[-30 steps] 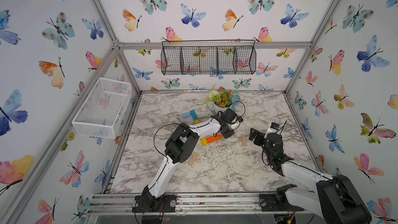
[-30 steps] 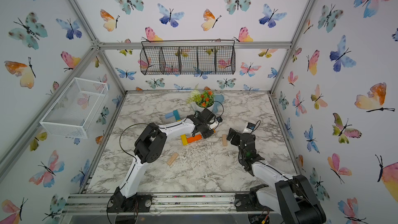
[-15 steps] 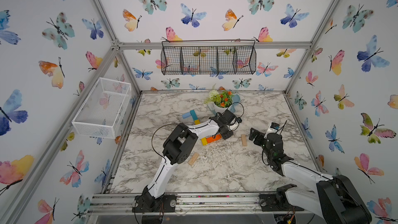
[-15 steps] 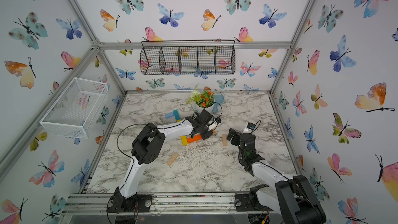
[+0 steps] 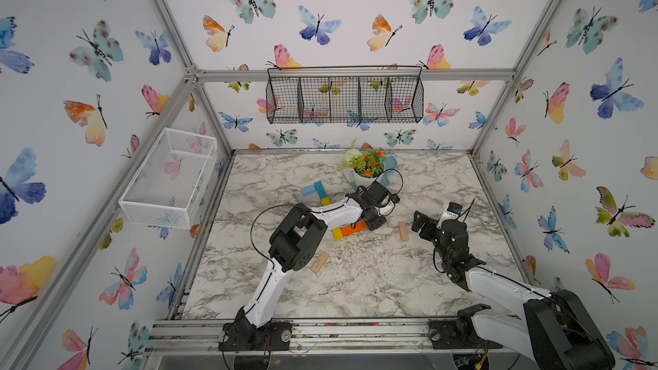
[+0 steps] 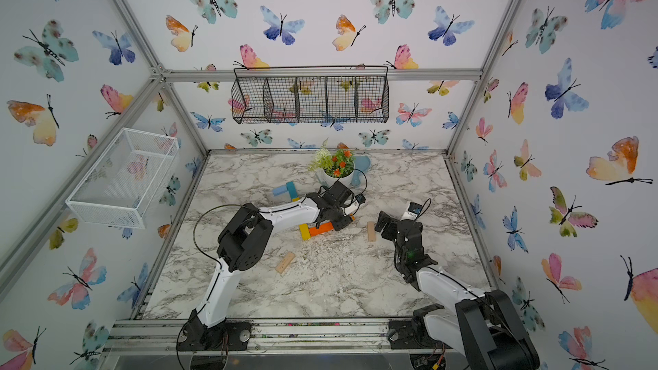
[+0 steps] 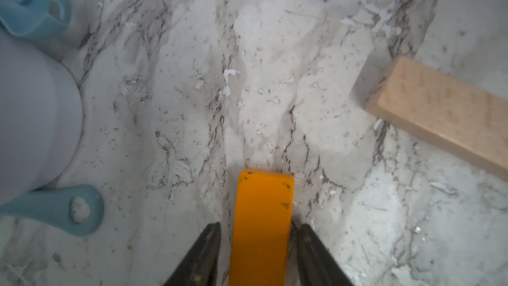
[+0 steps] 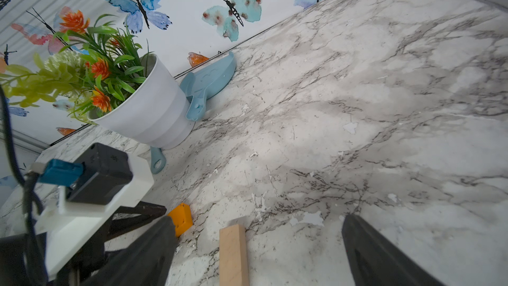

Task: Assemble a giraffe with building blocks
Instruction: Assemble the building block at the center of the board, then pick up the building block from the center of the board.

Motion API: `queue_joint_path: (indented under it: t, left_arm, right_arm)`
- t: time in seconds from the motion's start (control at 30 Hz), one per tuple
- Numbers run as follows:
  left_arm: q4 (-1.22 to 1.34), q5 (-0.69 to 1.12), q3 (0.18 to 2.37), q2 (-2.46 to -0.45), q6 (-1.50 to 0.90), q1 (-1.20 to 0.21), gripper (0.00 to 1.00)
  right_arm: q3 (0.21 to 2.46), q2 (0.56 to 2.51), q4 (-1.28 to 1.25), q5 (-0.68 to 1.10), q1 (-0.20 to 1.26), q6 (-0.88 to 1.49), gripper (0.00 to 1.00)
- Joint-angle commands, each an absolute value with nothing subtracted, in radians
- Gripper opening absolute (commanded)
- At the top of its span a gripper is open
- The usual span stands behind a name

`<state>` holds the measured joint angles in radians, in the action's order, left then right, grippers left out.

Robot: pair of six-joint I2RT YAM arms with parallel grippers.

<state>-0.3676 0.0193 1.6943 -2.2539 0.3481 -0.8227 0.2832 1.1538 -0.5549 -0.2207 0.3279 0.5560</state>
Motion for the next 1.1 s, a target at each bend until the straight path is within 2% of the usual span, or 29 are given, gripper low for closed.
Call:
queue_joint_path:
  t: [0.0,0.03,0.07,0.3,0.47,0.57,0.77,0.97,1.07]
  left_arm:
    - [-0.439,0.015,1.701,-2.255,0.335,-0.821,0.78]
    - [-0.44,0.018,1.703,-2.253,0.332,-0.821,0.91]
    - [-0.439,0.021,1.704,-2.248,0.328,-0.82,0.99]
    - [-0.44,0.029,1.753,-2.212,0.277,-0.82,0.98]
    - [-0.368,-0.084,1.74,-2.091,0.155,-0.817,0.98]
    - [-0.262,-0.145,1.61,-1.934,0.062,-0.805,0.98]
    - [0.016,-0.317,1.135,-1.595,-0.231,-0.762,0.98]
    - [-0.007,-0.425,0.868,-1.466,-0.534,-0.645,0.98]
    - [0.048,-0.471,0.732,-1.399,-0.588,-0.615,0.98]
  right_arm:
    - [0.295,1.141,-0.563,-0.233,0.325,0.546,1.0]
    - [0.295,1.141,-0.563,-0.232,0.325,0.545,1.0]
    - [0.296,1.141,-0.562,-0.232,0.325,0.545,1.0]
    - [0.296,1.14,-0.563,-0.233,0.325,0.541,1.0]
    - [0.296,1.138,-0.561,-0.242,0.325,0.527,1.0]
    - [0.299,1.157,-0.57,-0.227,0.325,0.519,1.0]
    - [0.351,1.27,-0.583,-0.094,0.325,0.467,1.0]
    - [0.377,1.331,-0.551,-0.008,0.325,0.454,0.95]
    - [0.385,1.333,-0.515,0.024,0.325,0.442,0.93]
